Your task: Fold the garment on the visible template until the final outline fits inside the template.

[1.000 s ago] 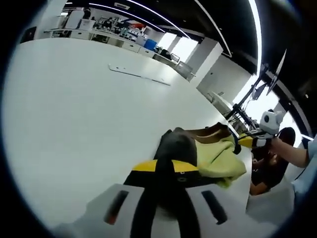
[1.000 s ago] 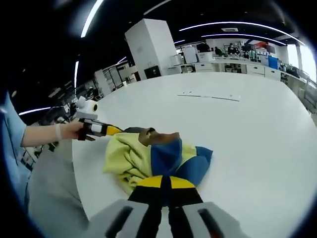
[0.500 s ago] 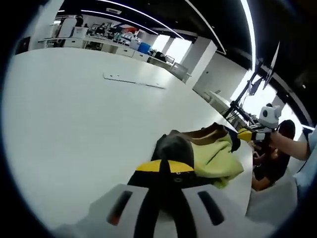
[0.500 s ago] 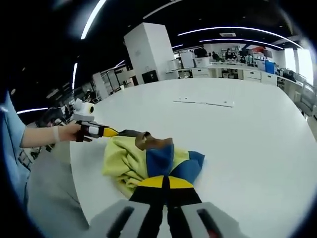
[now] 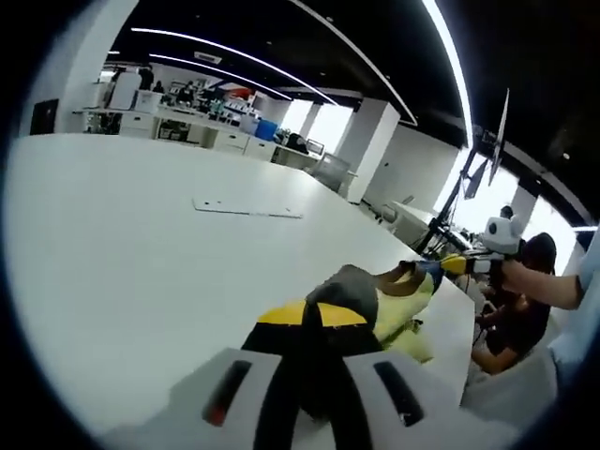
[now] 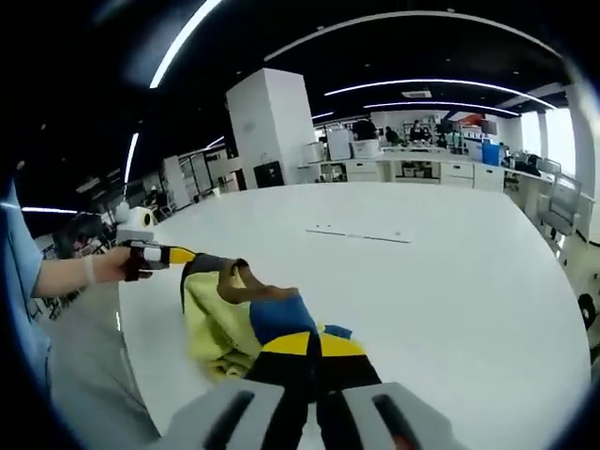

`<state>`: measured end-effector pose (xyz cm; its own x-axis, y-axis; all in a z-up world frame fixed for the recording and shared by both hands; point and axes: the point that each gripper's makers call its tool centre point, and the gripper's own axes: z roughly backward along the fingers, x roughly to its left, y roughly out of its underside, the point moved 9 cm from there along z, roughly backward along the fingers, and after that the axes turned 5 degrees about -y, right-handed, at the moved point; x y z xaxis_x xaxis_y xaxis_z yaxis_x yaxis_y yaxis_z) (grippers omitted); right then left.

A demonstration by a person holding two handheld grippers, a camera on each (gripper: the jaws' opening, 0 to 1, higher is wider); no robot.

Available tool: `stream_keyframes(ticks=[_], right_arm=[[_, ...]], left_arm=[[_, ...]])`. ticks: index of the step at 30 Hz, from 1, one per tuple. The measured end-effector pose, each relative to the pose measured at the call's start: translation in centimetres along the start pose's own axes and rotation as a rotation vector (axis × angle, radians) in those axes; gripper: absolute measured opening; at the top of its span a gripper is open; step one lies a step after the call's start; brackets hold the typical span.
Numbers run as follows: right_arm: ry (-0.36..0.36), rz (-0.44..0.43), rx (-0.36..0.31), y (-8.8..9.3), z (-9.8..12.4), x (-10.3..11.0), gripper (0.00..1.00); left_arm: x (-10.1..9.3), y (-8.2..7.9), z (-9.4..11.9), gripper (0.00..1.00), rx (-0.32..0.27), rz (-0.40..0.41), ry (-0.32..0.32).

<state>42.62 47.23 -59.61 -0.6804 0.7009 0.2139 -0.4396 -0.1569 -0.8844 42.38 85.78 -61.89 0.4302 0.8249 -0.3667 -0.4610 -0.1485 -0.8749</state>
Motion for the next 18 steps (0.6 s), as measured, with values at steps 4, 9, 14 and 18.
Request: stream_keyframes(ticks=[4,9,14,18], right_arm=[[0.001,0.021,-0.059,-1.7,0.8,0.5,0.00],[-0.029,0.031,-0.151,-4.0,1.8,1.5,0.00],[-0.082,-0.015,-0.255,-6.5,3.0,2.3,0.00],[-0.094,0.042,-0.285,-8.5,4.0,3.3,0.00]], left_arm=[[-0.7,-1.5,1.1,0.00,-0.079,0.000,0.013],[-1.6,-3.5,2.7,0.00,-0.175,-0.007,0.028],[-2.2,-5.6,4.4,0.00,-0.238,-0.080,0.003],[-3.4,-7.1,5.8,0.00,-0.294,-0.084,0.016]])
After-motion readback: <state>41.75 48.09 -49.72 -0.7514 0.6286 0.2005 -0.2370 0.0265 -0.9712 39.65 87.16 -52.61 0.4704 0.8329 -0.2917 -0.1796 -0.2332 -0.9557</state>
